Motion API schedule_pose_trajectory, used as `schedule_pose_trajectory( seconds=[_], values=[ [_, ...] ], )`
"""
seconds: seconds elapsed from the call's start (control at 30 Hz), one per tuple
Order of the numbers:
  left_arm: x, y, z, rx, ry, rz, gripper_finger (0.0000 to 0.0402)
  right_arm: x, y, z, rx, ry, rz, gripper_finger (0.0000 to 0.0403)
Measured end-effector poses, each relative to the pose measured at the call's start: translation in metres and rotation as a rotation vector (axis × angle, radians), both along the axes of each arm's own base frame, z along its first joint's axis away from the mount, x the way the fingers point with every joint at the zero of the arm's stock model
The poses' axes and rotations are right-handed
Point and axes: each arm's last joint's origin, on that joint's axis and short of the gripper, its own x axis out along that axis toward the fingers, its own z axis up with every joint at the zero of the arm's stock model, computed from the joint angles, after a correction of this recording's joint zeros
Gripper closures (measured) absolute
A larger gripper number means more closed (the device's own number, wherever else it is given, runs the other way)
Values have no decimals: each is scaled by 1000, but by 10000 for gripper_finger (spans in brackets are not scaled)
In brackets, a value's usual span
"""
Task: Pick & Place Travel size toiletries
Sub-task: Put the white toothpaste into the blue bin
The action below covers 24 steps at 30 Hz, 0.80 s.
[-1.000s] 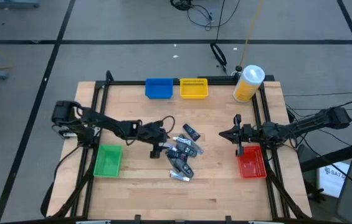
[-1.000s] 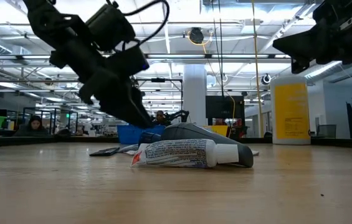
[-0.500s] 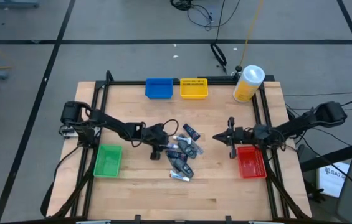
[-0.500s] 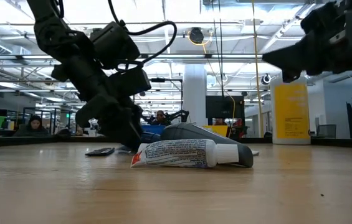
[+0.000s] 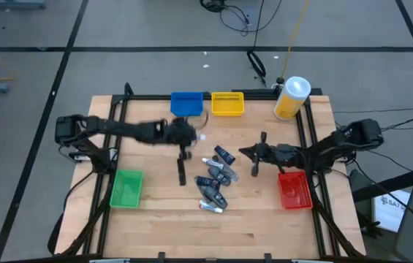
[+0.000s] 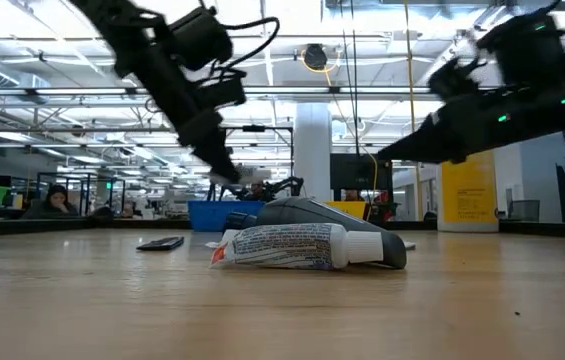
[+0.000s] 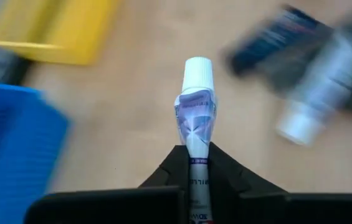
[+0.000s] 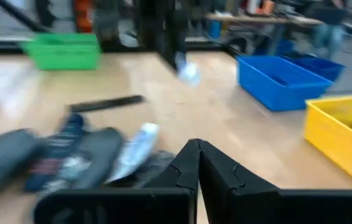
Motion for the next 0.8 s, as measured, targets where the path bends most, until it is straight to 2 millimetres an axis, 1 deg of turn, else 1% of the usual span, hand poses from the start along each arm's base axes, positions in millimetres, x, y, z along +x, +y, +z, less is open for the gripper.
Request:
schedule_pose_trajectory(
  seconds=[0.1, 0.2, 0.3, 0.33, 0.43, 0.47, 0.6, 0.73, 0.8],
  values=[
    [0, 41, 25, 23, 45, 85, 375, 11, -12, -2, 0, 15, -59, 403],
    [-2, 83, 36, 59, 111, 138, 388, 18, -22, -3, 1, 19, -100, 403],
    [-6, 119, 36, 98, 189, 161, 395, 22, -27, -1, -1, 11, -121, 403],
    [-10, 131, 36, 111, 205, 166, 394, 24, -29, 1, -6, 4, -124, 403],
    [-14, 159, 22, 137, 278, 144, 378, 25, -31, 5, -32, -4, -126, 403],
    [-17, 167, 16, 134, 294, 136, 371, 25, -31, 6, -42, -12, -126, 403],
    [-17, 185, -7, 130, 356, 85, 354, 26, -33, 10, -52, -44, -116, 403],
    [-13, 191, -30, 122, 403, 45, 352, 26, -35, 10, -38, -56, -105, 403],
    [-11, 193, -36, 130, 415, 37, 352, 26, -36, 11, -29, -66, -103, 403]
  ],
)
